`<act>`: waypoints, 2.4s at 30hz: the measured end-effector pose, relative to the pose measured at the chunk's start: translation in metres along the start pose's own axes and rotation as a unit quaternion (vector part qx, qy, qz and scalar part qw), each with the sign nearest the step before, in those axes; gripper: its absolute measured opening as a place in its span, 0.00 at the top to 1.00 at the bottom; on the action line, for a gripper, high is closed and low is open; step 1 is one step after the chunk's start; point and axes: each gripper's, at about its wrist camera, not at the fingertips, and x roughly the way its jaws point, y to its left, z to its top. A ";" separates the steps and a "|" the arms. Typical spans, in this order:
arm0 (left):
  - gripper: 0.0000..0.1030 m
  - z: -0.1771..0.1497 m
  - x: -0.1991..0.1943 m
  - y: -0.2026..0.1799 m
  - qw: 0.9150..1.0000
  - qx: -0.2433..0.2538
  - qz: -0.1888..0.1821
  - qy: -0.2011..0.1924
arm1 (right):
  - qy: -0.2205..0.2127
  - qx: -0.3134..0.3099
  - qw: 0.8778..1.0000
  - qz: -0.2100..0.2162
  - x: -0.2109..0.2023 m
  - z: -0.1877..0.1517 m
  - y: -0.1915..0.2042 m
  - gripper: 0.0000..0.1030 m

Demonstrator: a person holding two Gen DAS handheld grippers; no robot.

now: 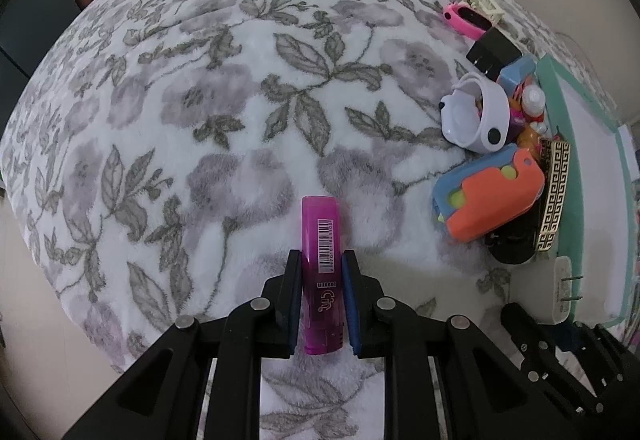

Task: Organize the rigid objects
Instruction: 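Grasp the pink highlighter with the left tool while the right tool grasps the white plug charger, then carry the highlighter and charger into the teal tray and open both tools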

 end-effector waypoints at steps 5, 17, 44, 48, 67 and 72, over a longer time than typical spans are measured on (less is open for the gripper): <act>0.81 0.006 -0.005 0.015 1.000 -0.020 -0.014 -0.001 | -0.006 0.006 1.000 0.016 -0.013 0.000 -0.007 0.72; 0.81 0.029 -0.064 0.023 0.997 -0.041 -0.038 -0.058 | -0.085 0.042 0.994 0.060 -0.067 0.007 -0.029 0.72; 0.81 0.059 -0.119 -0.209 0.985 0.070 -0.114 -0.113 | -0.240 0.234 0.933 -0.131 -0.124 0.013 -0.197 0.73; 0.81 0.057 -0.092 -0.226 0.984 0.090 -0.102 -0.111 | -0.190 0.221 0.947 -0.133 -0.086 0.017 -0.200 0.73; 0.81 0.047 -0.005 -0.241 0.990 0.115 -0.076 -0.037 | -0.171 0.190 0.955 -0.149 -0.064 0.022 -0.193 0.72; 0.81 0.047 -0.004 -0.239 0.990 0.112 -0.078 -0.028 | -0.159 0.202 0.957 -0.134 -0.063 0.020 -0.197 0.71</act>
